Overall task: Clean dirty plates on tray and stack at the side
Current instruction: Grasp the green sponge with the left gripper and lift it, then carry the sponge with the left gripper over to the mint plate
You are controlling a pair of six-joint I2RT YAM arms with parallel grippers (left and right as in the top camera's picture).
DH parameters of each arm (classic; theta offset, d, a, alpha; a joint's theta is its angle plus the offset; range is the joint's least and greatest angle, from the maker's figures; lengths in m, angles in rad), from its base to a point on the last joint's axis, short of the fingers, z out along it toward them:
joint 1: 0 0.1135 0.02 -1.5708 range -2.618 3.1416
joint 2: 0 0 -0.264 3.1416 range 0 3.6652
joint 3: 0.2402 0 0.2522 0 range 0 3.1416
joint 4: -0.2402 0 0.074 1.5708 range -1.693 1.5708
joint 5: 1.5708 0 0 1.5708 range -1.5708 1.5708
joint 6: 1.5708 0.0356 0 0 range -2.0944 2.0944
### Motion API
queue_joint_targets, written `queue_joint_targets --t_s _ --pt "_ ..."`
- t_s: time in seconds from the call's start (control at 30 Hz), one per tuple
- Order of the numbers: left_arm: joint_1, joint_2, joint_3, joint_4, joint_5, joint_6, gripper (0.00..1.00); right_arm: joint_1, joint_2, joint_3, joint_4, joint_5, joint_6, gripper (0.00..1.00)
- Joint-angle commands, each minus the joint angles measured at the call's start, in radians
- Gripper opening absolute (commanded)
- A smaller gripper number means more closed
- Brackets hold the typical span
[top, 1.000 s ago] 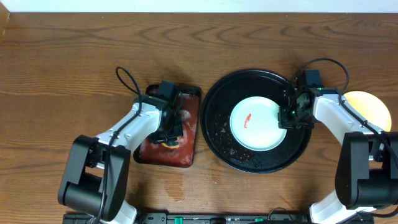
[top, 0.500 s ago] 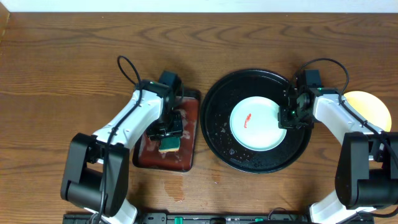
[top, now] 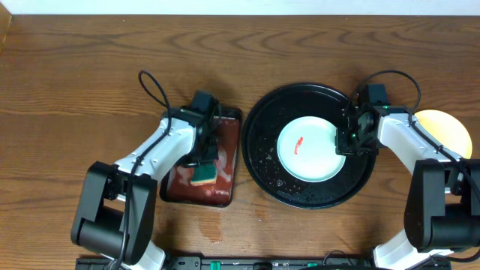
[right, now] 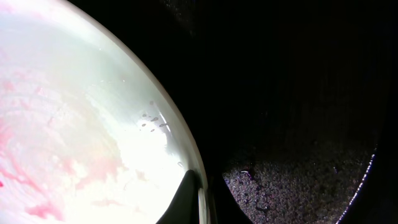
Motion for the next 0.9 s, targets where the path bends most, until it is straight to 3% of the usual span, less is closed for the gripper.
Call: queue_joint_targets --t_s 0.0,0.17,0.37,0.53,0.67,0.87 --pt "-0.002 -0.002 -0.061 0.03 -0.011 -0.005 0.08 0.005 0.057 -0.034 -0.013 -0.027 0.002 0.01" --pt "-0.001 -0.006 -0.046 0.018 -0.005 0.037 0.08 0.005 0.057 -0.034 -0.013 -0.027 0.002 0.01" --pt "-0.002 -0.046 0.134 -0.145 0.0 0.095 0.08 0.005 0.057 -0.034 -0.008 -0.028 0.002 0.01" --pt "-0.017 -0.087 0.295 -0.208 0.128 0.116 0.07 0.005 0.057 -0.034 -0.009 -0.031 0.001 0.01" --pt "-0.082 -0.09 0.36 -0.16 0.261 0.11 0.07 0.005 0.057 -0.034 -0.006 -0.062 0.0 0.01" --pt "-0.231 -0.074 0.359 -0.011 0.279 0.056 0.07 0.007 0.057 -0.034 0.01 -0.114 -0.043 0.01"
